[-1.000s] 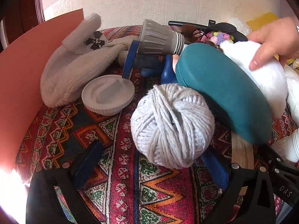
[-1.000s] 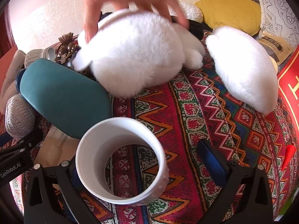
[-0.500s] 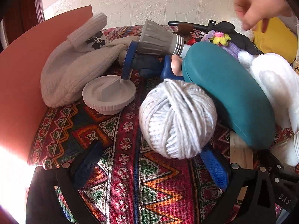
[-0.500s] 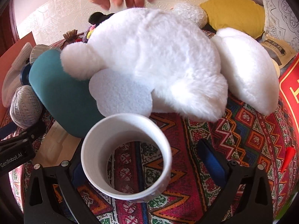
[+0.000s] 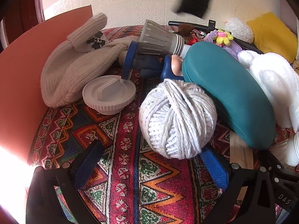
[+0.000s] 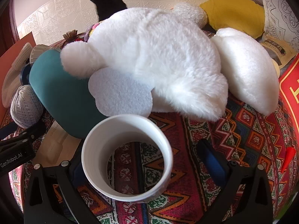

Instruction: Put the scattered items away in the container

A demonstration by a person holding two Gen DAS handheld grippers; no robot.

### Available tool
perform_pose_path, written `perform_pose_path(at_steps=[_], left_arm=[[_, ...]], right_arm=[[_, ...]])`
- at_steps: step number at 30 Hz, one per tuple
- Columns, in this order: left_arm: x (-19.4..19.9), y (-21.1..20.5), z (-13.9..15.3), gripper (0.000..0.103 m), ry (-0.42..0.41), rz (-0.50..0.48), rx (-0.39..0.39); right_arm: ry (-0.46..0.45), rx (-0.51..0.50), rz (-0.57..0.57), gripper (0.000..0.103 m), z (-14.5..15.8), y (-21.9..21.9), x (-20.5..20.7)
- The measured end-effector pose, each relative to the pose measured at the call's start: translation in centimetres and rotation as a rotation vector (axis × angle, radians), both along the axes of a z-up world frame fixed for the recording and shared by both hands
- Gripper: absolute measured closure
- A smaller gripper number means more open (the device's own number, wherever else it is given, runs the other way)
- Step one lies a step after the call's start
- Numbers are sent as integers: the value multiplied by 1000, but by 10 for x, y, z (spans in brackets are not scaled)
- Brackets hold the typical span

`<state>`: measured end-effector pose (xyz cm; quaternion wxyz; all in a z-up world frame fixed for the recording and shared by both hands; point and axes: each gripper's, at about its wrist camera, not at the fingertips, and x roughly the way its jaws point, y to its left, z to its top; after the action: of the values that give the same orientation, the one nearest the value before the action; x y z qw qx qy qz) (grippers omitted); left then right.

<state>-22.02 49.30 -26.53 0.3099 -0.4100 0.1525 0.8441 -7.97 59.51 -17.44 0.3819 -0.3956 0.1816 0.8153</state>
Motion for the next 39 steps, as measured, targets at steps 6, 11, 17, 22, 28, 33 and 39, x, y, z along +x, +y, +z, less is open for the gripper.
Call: perform_pose_path(at_steps=[6,11,17,22,28,33,39], left_arm=[[0,0,0,0,0,0,0],[0,0,-1,0,0,0,0],[0,0,0,0,1,0,0],[0,0,0,0,1,0,0],[0,0,0,0,1,0,0],[0,0,0,0,1,0,0],[0,0,0,0,1,0,0]], right_arm=[[0,0,-1,1,-1,1,0],[0,0,-1,1,-2,1,0],[0,0,-2,1,-3,2,0],[1,1,-4,1,1,3,0],[0,1,-4,1,1,3,0],[1,1,-4,1,1,3,0],[1,0,-6,1,6,3,0]])
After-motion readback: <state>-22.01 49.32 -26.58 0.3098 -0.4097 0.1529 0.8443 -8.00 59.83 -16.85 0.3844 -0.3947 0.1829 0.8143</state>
